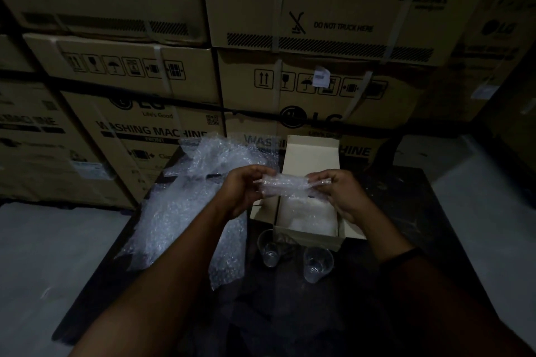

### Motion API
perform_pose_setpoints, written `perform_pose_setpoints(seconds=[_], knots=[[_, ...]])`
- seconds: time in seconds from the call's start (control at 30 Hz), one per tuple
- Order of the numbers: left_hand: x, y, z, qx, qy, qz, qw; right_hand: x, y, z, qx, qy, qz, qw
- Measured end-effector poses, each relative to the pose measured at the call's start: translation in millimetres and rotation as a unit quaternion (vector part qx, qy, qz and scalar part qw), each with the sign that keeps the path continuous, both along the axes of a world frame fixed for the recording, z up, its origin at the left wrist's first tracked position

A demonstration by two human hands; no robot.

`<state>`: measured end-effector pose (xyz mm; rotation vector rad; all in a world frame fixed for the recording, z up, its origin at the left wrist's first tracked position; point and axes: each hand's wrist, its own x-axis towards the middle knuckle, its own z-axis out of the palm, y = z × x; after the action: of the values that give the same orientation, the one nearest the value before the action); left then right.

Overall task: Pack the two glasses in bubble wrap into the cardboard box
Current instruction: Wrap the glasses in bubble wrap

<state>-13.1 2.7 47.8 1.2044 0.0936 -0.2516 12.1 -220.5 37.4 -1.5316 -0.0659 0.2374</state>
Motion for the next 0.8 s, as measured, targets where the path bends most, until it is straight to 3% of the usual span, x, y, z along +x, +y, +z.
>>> perform_pose_setpoints(seconds=[0.03, 0.17, 0.27, 0.33, 0.63, 0.73, 0.8], knots=[[0.6, 0.1, 0.3, 0.005, -0.002, -0.003, 1.0, 0.6, -0.8, -0.7, -0.008, -0.007, 0.003, 1.0], [1.4, -2.8, 2.1, 0.201, -0.054, 0.042, 0.977, -2.5, -6.1, 2.6, -0.017, -0.009, 0.065, 0.998], [2.1, -3.0, 2.1, 0.196, -0.079, 0.061, 0.976, -4.5, -10.4, 7.8, -0.065, -0.009, 0.103, 0.993], [1.1, -4.6, 2.0, 0.179, -0.085, 0.052, 0.979, -3.4, -8.0, 11.2, -0.148, -0.036, 0.085, 0.985], [-3.7, -7.7, -0.1, 0.208, -0.09, 0.049, 0.973, 8.0, 15.2, 16.1, -0.395, -0.173, 0.156, 0.889], [-8.9, 8.7, -11.6, 0.277, -0.096, 0.04, 0.955, 10.5, 10.9, 5.8, -0.352, -0.141, 0.088, 0.921], [-18.3, 21.1, -25.3, 0.352, -0.099, -0.029, 0.93, 9.3, 5.4, -0.5, -0.286, -0.072, 0.027, 0.955]])
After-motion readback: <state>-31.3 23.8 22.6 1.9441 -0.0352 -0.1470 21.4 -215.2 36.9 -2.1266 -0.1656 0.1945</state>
